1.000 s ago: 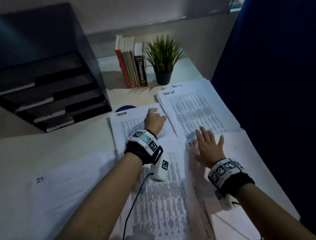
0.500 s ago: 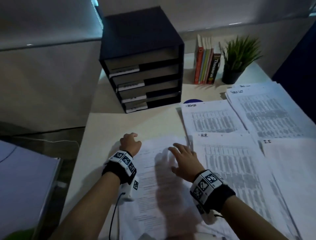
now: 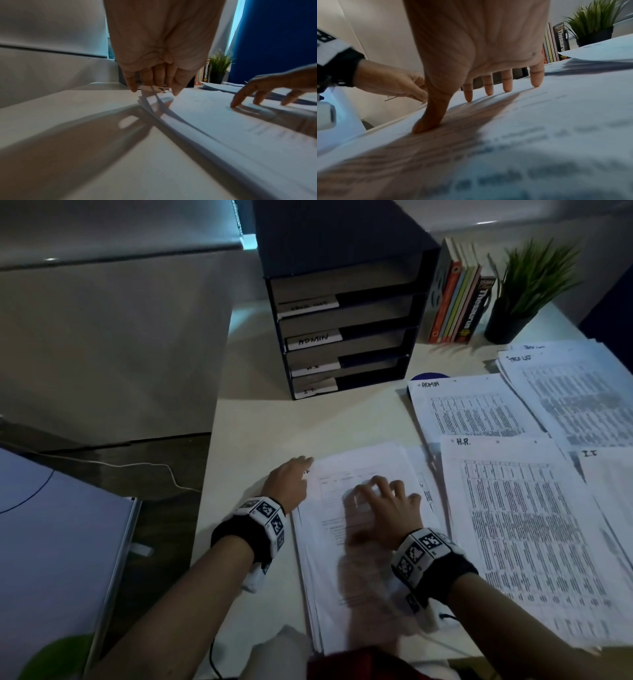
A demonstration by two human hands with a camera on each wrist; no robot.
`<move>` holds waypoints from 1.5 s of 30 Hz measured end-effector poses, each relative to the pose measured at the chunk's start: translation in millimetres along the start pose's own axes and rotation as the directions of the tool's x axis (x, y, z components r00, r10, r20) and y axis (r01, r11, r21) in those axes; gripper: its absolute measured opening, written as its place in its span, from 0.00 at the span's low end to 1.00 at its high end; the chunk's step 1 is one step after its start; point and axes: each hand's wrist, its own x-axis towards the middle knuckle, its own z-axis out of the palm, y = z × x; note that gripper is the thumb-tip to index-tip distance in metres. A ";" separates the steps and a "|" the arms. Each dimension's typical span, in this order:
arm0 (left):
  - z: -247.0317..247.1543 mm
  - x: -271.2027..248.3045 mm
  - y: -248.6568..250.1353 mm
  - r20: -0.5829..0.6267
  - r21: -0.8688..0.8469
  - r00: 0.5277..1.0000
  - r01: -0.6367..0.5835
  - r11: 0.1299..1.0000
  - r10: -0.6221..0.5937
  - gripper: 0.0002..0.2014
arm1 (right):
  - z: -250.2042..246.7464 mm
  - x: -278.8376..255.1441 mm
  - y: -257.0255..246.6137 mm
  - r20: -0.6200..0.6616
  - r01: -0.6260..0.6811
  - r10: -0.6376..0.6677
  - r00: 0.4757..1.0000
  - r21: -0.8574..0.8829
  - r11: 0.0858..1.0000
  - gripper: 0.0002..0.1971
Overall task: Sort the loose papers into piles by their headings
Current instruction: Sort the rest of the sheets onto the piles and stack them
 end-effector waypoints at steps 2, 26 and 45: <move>-0.4 -4.3 -2.7 -0.001 0.047 1.000 -0.021 0.999 0.021 0.26 | 1.4 3.1 -5.2 0.001 -0.032 0.032 0.999 0.063 0.997 0.37; -5.4 -28.6 -14.4 0.175 -0.794 0.985 0.143 0.590 -0.004 0.13 | -1.0 38.3 -62.1 -0.042 -0.012 0.206 0.978 0.968 0.250 0.22; 4.8 -34.6 -15.2 0.127 -0.757 0.988 0.157 0.635 -0.094 0.21 | 14.7 29.2 -43.1 -0.215 0.027 0.278 0.936 0.832 0.554 0.14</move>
